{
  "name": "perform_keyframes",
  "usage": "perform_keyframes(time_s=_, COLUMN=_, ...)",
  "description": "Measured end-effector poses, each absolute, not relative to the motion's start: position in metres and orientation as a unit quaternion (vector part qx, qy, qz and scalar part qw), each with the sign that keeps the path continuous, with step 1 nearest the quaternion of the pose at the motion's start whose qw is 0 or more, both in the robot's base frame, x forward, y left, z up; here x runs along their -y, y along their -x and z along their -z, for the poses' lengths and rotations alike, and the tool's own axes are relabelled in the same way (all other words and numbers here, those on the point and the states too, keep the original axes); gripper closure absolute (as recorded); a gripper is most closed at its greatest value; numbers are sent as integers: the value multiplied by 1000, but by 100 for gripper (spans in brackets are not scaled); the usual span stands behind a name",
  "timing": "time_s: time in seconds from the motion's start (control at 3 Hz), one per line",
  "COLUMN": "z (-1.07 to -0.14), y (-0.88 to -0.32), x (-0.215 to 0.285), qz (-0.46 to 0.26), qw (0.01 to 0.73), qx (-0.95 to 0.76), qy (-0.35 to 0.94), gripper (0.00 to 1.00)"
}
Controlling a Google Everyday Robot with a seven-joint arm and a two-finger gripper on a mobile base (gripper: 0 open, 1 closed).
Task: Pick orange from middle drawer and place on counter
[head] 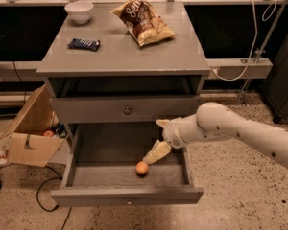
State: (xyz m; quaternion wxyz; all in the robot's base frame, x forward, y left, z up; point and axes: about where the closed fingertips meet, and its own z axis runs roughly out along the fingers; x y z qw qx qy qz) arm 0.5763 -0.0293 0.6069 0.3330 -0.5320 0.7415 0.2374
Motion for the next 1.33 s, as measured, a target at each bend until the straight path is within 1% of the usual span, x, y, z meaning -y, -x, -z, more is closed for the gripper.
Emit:
perform_keyframes(time_s=0.33, z=-594, y=-578, x=30, qz=-244, qw=334, qx=-745, qy=524, gripper=0)
perform_keyframes(time_s=0.67, z=-548, y=-587, x=36, qz=-240, qw=340, qx=-753, qy=509, gripper=0)
perform_keyframes(time_s=1.0, z=-484, y=-605, x=34, qz=-213, qw=344, qx=-766, qy=500, gripper=0)
perform_keyframes(time_s=1.33, z=-454, y=-617, x=31, qz=-192, qw=344, qx=-771, qy=500, gripper=0)
